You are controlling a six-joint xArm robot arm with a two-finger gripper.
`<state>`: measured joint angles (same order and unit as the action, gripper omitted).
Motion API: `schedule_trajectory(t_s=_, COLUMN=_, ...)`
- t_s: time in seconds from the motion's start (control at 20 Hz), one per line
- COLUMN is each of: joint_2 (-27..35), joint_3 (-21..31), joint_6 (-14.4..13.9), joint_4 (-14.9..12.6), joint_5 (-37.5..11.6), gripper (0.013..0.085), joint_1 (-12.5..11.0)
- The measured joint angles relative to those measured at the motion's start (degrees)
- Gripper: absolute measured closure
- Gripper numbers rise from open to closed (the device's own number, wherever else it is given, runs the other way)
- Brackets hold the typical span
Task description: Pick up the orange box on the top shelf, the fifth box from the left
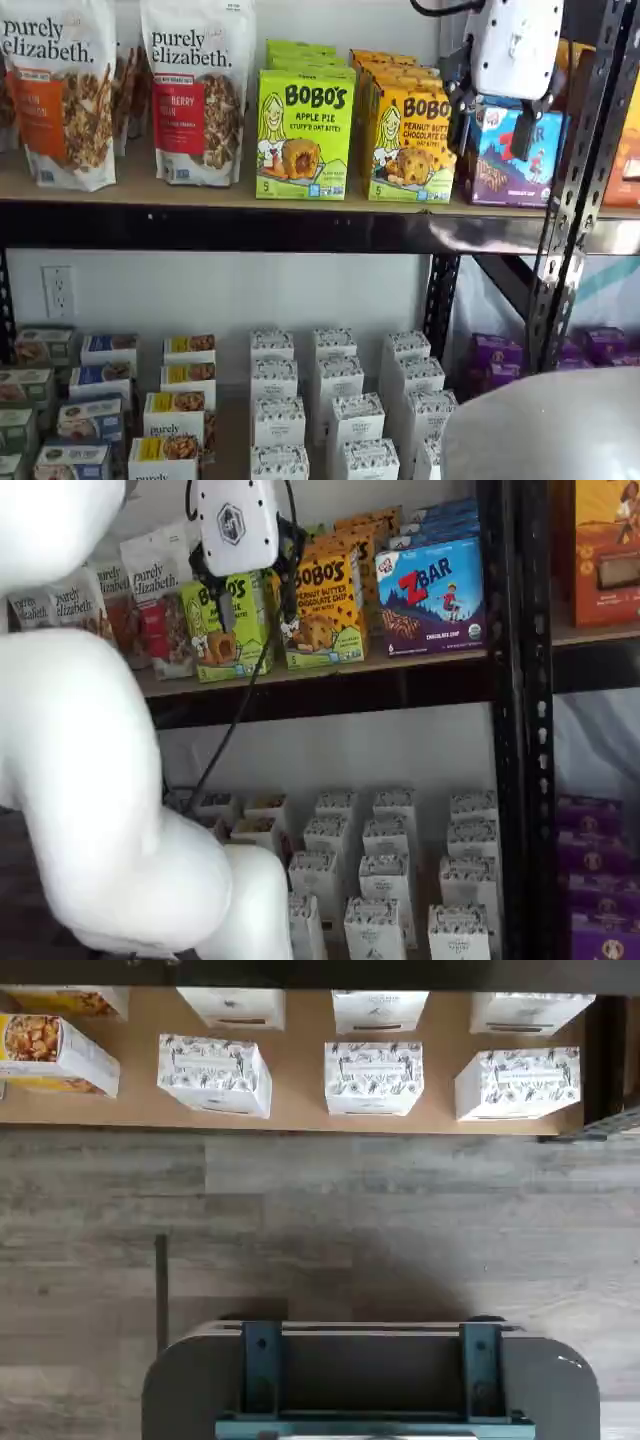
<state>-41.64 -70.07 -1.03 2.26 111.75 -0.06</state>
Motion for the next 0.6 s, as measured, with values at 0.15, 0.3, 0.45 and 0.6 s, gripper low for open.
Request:
schedule_trajectory(t_s=0.15, joint_2=-2.2, joint_3=2.3, joint_6=-3.1, joint_4=-7.8, joint_5=-3.7, gripper=0.013, joint_1=5.8)
schedule_trajectory(t_s=0.3, joint_2=-2.3, joint_3=2.5, joint_6=-3.7, joint_4=-9.4, joint_5=-4.3, gripper=0.013, joint_1=6.6)
schedule_trajectory(t_s=0.45, joint_2=-2.2, joint_3=2.6, joint_6=-3.7, joint_4=-9.5, joint_5=-4.3, gripper=0.013, joint_1=6.6)
schedule_trajectory(t_s=0.6, joint_2=-2.1, joint_3=2.7, joint_6=-3.6, joint_4=-9.2, joint_5=-4.5, gripper=0.013, joint_1=6.4)
